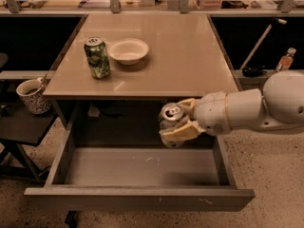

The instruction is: Place 7up can into top drawer

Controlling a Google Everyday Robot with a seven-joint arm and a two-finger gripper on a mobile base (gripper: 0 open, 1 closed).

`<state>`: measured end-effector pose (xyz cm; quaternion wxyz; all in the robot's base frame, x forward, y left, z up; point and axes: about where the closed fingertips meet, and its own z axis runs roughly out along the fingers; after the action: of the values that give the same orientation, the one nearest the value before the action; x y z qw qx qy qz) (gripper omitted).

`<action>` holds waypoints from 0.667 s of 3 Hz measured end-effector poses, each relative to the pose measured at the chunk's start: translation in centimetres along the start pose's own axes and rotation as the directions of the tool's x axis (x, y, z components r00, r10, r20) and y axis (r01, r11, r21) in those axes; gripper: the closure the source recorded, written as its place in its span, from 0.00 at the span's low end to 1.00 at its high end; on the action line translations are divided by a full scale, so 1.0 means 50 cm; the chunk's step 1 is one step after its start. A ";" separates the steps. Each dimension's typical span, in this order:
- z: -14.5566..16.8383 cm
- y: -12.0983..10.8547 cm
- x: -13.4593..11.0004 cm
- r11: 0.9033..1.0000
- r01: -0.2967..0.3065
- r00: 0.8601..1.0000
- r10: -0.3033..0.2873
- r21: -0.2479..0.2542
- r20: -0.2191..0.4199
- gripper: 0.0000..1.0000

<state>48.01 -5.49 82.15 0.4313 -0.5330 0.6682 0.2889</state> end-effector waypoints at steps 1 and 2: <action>0.082 -0.063 0.100 0.997 -0.012 1.000 0.013 0.072 -0.011 1.00; 0.131 -0.107 0.184 0.992 -0.035 0.998 0.042 0.119 -0.055 1.00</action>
Offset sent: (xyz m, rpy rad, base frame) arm 0.0947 -0.0148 -0.1650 -0.1025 0.0129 -0.2088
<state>54.36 -5.66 71.38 0.4369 -0.5016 0.7065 0.2418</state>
